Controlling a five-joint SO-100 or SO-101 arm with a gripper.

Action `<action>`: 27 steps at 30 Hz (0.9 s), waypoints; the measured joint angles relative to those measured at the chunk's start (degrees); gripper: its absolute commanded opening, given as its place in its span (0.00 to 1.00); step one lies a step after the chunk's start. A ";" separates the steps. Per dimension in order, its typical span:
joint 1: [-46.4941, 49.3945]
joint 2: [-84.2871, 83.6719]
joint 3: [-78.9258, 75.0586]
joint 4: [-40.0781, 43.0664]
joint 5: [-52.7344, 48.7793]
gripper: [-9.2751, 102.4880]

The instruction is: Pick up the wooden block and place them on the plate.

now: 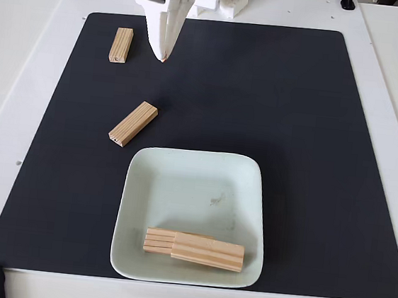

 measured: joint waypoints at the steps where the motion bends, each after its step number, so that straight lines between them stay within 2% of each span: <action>1: 0.70 0.00 0.00 0.00 1.49 0.08; 8: 7.91 0.09 -1.76 8.53 11.60 0.08; 13: 12.57 0.18 -1.76 14.15 15.12 0.08; 27: 25.49 0.18 -1.76 15.03 15.64 0.08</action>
